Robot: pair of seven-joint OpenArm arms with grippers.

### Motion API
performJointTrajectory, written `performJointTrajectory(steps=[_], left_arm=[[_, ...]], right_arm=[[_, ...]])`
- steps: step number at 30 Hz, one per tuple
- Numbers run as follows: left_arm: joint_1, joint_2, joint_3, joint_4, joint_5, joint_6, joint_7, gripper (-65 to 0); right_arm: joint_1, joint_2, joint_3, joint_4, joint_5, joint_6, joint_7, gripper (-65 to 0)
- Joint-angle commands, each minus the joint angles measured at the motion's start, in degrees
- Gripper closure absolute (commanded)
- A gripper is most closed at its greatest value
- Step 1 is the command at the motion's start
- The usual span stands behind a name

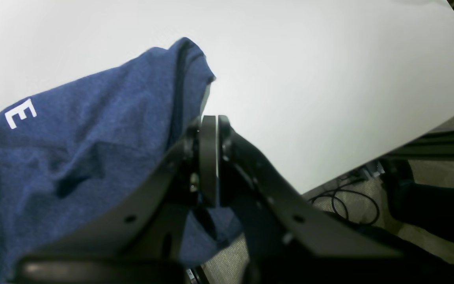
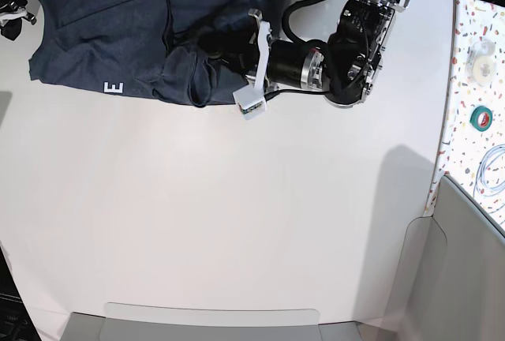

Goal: Layout the t-shirt on the table in an organized manner, then fold the t-shirt properly
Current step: 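Carry the hem end with the left gripper over the strip toward the collar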

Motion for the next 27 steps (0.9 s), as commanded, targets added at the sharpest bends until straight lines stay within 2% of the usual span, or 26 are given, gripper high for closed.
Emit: performJointTrajectory(steps=[1,7,9,13,15,21,27], left_arm=[[-0.82,0.04,-0.21,0.88,-1.65,-0.12,-1.35,0.0],[-0.82,0.65,-0.04,0.88,-1.65,-0.12,-1.44,-1.6],[-0.82,1.44,0.14,0.88,-1.65,-0.12,-1.44,-7.9],[-0.82,1.62,-0.12,1.23,-1.65,-0.12,-1.70,-24.5],[-0.82,1.79,0.05,1.23,-1.82,-0.12,-3.11,-28.4],[-0.91,1.62,-0.47,1.23,-1.82,-0.12,-3.81,-25.8],[-0.38,1.44,-5.22,1.06,-1.65,-0.12,-3.73,-11.9]], right_arm=[[-0.29,0.90,0.33,0.75,0.52,0.37,1.24,0.0],[-0.29,0.90,0.33,0.75,0.52,0.37,1.24,0.0],[-0.29,0.90,0.33,0.75,0.52,0.37,1.24,0.0],[-0.29,0.90,0.33,0.66,0.52,0.37,1.24,0.0],[-0.29,0.90,0.33,0.66,0.52,0.37,1.24,0.0],[-0.12,1.08,0.33,-0.83,0.44,0.37,1.24,0.0],[0.58,1.26,0.33,-2.68,0.44,0.37,1.24,0.0]])
